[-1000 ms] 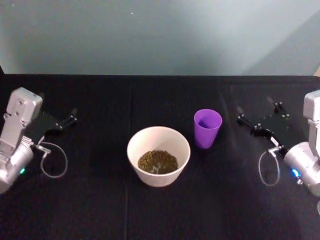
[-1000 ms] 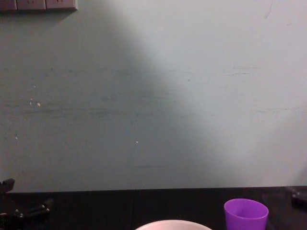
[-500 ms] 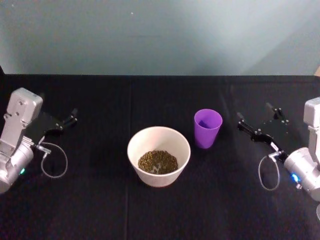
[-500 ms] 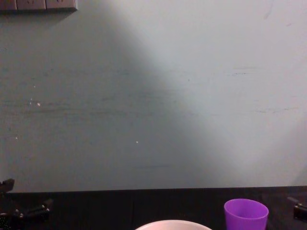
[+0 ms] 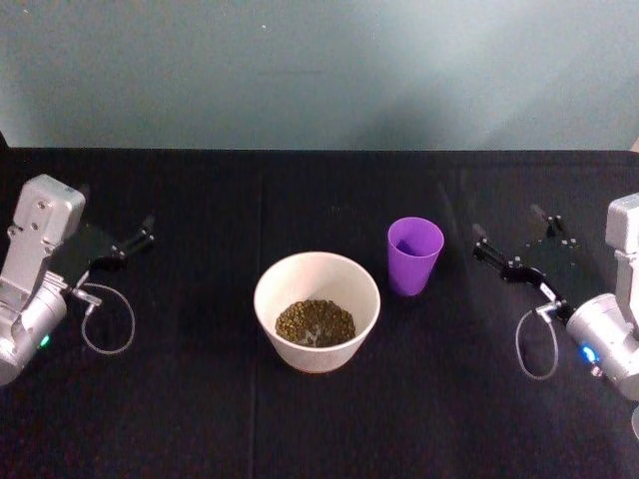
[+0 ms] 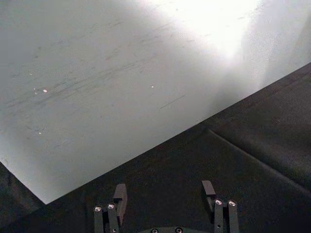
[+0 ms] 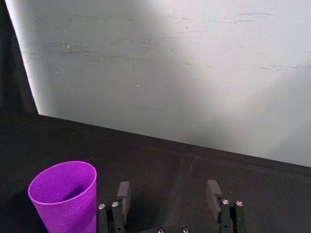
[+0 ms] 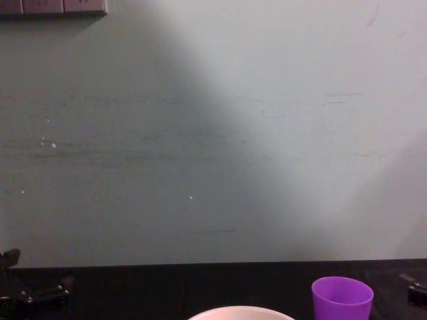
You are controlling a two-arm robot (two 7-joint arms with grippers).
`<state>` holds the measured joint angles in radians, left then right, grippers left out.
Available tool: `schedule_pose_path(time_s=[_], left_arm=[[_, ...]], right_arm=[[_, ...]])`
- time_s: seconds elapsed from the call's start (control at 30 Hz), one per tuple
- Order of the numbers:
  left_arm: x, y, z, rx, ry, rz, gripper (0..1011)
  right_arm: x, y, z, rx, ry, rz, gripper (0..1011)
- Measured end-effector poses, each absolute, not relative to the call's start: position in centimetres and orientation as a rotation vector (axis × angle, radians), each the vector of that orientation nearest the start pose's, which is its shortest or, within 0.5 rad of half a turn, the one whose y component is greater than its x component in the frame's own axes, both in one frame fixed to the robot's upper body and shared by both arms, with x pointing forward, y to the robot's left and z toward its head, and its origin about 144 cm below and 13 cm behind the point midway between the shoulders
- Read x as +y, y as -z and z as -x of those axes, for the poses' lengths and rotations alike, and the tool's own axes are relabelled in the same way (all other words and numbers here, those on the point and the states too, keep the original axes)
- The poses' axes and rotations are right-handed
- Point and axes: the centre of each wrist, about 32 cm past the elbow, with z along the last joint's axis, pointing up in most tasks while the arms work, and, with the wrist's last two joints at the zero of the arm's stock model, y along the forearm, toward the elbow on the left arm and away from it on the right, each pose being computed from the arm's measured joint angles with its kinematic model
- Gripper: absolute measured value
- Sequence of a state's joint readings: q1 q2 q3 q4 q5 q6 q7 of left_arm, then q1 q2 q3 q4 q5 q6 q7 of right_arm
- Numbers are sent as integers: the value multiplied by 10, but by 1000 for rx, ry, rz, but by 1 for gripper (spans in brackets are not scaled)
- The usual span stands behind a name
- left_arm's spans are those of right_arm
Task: Pick up the cup and pour the mung beans from the cup into the bowl.
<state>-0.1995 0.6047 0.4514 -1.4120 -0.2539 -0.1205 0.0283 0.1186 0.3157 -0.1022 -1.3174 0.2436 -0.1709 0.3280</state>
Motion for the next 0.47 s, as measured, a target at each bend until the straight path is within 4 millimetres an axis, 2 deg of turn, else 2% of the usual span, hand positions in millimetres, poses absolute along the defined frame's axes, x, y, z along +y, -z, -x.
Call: schedule_pose_path(time_s=[0.47], left_arm=[[310, -1140, -489, -285, -1248, -304, 1000]], right_arm=[[-314, -1113, -487, -68, 1212, 62, 1003]])
